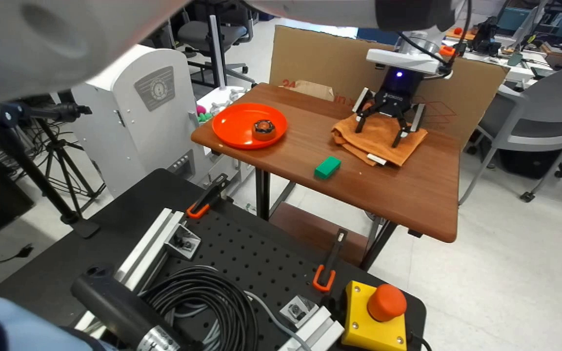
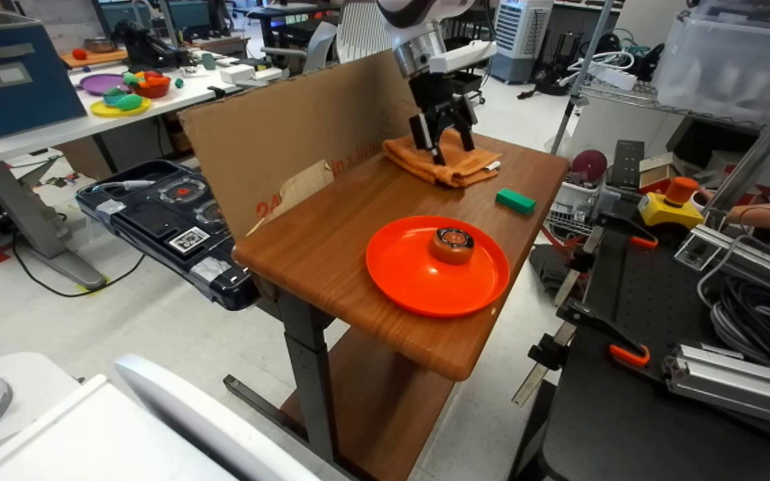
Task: Move the towel on the table
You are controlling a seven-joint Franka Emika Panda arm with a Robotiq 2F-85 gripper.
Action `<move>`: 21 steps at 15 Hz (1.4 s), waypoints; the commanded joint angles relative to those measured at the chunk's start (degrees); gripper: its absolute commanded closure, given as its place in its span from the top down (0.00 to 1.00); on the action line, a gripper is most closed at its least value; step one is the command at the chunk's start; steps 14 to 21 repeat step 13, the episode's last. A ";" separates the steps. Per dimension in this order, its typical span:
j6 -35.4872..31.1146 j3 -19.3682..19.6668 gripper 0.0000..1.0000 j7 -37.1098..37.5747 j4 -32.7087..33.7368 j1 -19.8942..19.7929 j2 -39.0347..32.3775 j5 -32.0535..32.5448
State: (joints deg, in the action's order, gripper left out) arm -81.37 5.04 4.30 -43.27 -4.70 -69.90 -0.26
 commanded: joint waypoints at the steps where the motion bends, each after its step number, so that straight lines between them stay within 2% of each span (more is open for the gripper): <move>1: 6.15 2.65 1.00 0.53 7.88 -3.72 -2.06 2.95; 4: 8.53 4.08 1.00 0.18 9.68 -4.49 -2.65 4.96; 6: 9.33 3.20 1.00 -0.45 9.41 -3.85 -1.58 4.81; 10: 10.70 0.79 1.00 -3.00 4.10 0.37 6.11 4.12; 11: 9.36 1.67 1.00 -1.83 7.05 -1.22 1.64 4.15; 13: 10.11 1.47 1.00 -1.84 6.54 1.05 4.10 4.15; 21: 10.11 1.47 1.00 -1.84 6.54 1.05 4.10 4.15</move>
